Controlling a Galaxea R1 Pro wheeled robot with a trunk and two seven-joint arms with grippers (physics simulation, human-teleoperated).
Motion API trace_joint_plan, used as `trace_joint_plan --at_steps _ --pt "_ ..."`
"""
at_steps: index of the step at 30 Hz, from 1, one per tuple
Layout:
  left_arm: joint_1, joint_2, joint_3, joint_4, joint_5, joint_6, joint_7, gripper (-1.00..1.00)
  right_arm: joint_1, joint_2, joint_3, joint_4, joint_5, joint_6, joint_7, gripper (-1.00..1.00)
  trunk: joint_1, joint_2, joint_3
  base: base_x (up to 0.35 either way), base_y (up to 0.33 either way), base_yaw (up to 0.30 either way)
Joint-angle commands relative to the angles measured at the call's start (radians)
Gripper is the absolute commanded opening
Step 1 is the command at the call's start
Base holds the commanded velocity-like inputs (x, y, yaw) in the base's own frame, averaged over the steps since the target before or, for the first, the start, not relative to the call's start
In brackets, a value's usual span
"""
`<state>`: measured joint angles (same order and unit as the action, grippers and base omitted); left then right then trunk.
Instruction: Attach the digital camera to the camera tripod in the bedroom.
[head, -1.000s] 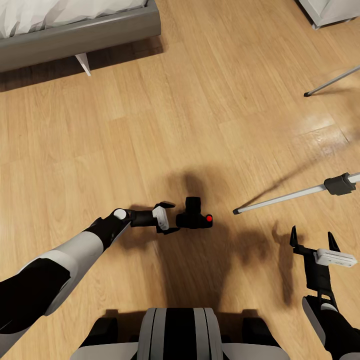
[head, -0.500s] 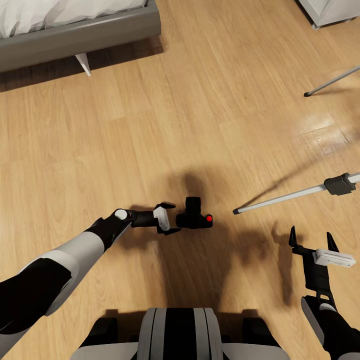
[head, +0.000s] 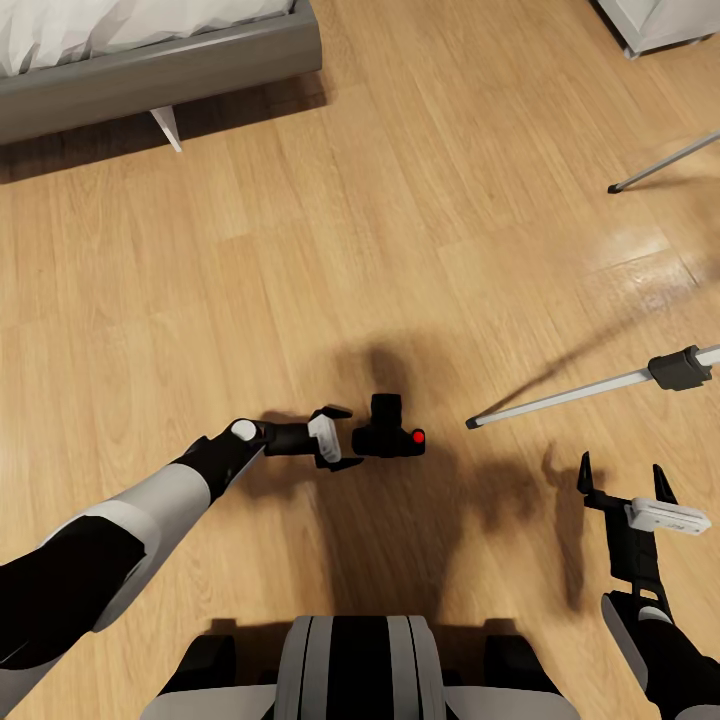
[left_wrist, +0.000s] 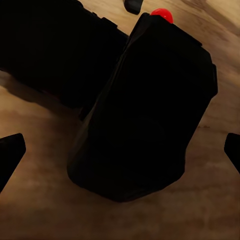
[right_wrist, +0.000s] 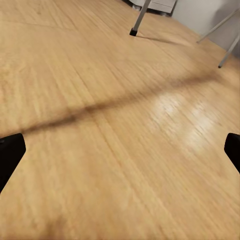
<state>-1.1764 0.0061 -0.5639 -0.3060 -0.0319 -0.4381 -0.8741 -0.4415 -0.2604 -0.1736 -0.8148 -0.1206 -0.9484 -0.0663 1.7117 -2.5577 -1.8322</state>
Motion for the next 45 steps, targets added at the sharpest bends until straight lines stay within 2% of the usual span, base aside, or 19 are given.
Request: trace_joint_plan --at_steps 1,12,17,21,29,30,32,39,45 --pt "0.0 0.0 -0.001 0.0 -0.003 -0.004 0.0 1.0 0.0 0.0 0.002 0.0 -0.004 -0.003 -0.001 1.0 0.0 0.0 0.0 0.0 0.0 0.0" --pt "0.0 -0.012 -0.002 0.026 -0.004 -0.004 0.02 1.0 0.0 0.0 0.002 0.0 -0.004 -0.003 -0.001 1.0 0.0 0.0 0.0 0.0 0.0 0.0" --pt "0.0 -0.016 -0.009 0.034 -0.004 -0.004 0.059 1.0 0.0 0.0 0.002 0.0 -0.004 -0.003 -0.001 1.0 0.0 0.0 0.0 0.0 0.0 0.0" --pt "0.0 -0.016 -0.029 0.036 -0.005 -0.004 0.075 1.0 0.0 0.0 0.002 0.0 -0.004 -0.003 -0.001 1.0 0.0 0.0 0.0 0.0 0.0 0.0" --pt "0.0 -0.017 -0.112 0.037 -0.005 -0.004 0.122 1.0 0.0 0.0 0.002 0.0 -0.004 -0.003 -0.001 1.0 0.0 0.0 0.0 0.0 0.0 0.0" --pt "0.0 -0.017 -0.156 0.037 -0.005 -0.004 0.172 1.0 0.0 0.0 0.002 0.0 -0.004 -0.003 -0.001 1.0 0.0 0.0 0.0 0.0 0.0 0.0" --pt "0.0 -0.017 -0.172 0.037 -0.005 -0.004 0.188 1.0 0.0 0.0 0.002 0.0 -0.004 -0.003 -0.001 1.0 0.0 0.0 0.0 0.0 0.0 0.0" --pt "0.0 -0.017 -0.208 0.038 -0.005 -0.004 0.215 1.0 0.0 0.0 0.002 0.0 -0.004 -0.003 -0.001 1.0 0.0 0.0 0.0 0.0 0.0 0.0" --pt "0.0 -0.017 -0.212 0.038 -0.005 -0.004 0.218 1.0 0.0 0.0 0.002 0.0 -0.004 -0.003 -0.001 1.0 0.0 0.0 0.0 0.0 0.0 0.0"
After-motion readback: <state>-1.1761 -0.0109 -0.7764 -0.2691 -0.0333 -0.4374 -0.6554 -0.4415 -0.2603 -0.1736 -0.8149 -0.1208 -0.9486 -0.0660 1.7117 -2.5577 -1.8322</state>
